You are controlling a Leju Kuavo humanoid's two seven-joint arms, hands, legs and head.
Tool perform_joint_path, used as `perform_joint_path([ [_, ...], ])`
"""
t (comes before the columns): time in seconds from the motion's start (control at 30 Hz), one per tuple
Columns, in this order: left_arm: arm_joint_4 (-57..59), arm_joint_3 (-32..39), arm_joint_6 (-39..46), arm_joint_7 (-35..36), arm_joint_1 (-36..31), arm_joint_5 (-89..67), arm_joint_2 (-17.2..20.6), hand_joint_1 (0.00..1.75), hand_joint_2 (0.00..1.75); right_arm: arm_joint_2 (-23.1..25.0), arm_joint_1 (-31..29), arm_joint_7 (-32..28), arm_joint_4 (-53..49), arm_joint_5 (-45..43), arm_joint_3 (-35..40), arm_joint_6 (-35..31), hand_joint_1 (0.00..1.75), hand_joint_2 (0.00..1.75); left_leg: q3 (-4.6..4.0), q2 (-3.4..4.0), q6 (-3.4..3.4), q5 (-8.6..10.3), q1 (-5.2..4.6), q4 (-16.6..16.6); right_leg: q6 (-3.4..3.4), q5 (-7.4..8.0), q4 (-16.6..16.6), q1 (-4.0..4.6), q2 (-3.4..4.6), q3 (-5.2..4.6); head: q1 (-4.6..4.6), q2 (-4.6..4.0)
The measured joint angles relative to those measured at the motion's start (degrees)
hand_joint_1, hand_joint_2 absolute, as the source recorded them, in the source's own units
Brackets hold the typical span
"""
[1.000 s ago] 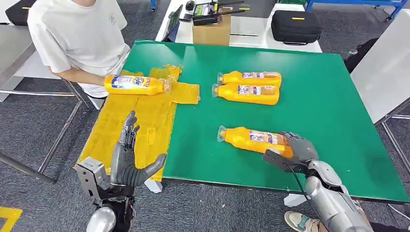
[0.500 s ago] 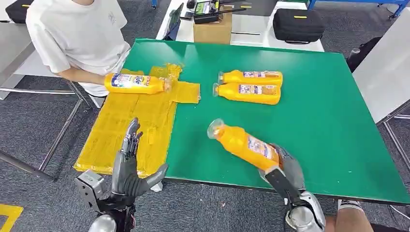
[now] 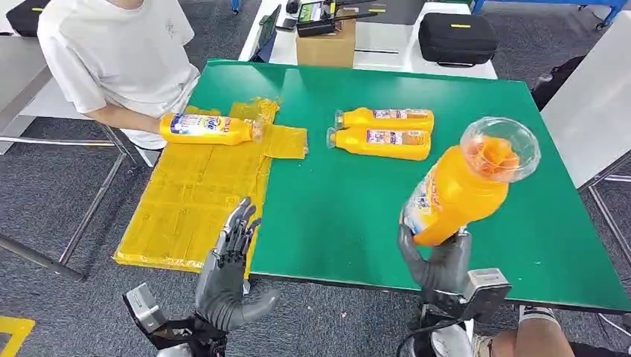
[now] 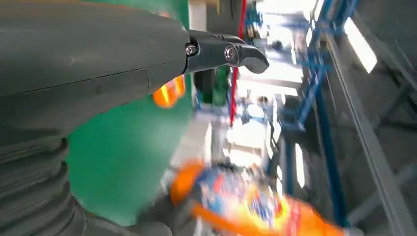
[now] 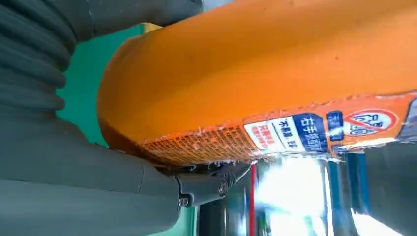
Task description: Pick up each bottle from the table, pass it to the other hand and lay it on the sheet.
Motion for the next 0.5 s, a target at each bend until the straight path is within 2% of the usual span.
perform_joint_path([
  [0.07, 0.4, -0.5, -2.5, -0.4, -0.5, 0.4, 0.1, 0.00, 1.75, -0.1, -0.7, 0.8, 2.4, 4.0, 3.4, 5.2, 1.75, 1.75, 0.02, 0.07, 0.00, 0.00, 0.01, 0.0, 0.00, 0.01, 0.0, 0.01, 0.01, -0.01, 0.00, -0.02],
  [0.17, 1.0, -1.5, -3.7, -0.8, -1.8, -0.4, 0.0, 0.00, 1.75, -0.4, -2.0, -0.2, 7.2, 10.3, 9.6, 7.1, 1.75, 1.75, 0.02, 0.00, -0.01, 0.02, 0.04, 0.0, -0.01, 0.01, 0.0, 0.04, 0.00, 0.00, 0.00, 0.00],
  [0.33, 1.2, -2.5, -1.9, -2.3, -4.2, -4.0, -1.0, 0.00, 1.75, -0.3, -4.5, -0.4, 15.7, 15.5, 18.3, 5.8, 1.75, 1.75, 0.00, -0.05, -0.02, 0.02, 0.05, 0.0, -0.01, 0.00, 0.0, 0.03, 0.00, 0.00, 0.00, 0.00],
  [0.5, 1.2, -2.6, -1.7, -2.1, -5.8, -3.7, -1.3, 0.00, 1.75, -0.5, -6.4, -1.3, 19.4, 16.8, 22.2, 5.2, 1.75, 1.75, -0.01, -0.04, -0.02, 0.02, 0.00, 0.0, 0.00, 0.01, 0.0, -0.01, 0.00, 0.00, 0.00, 0.00],
])
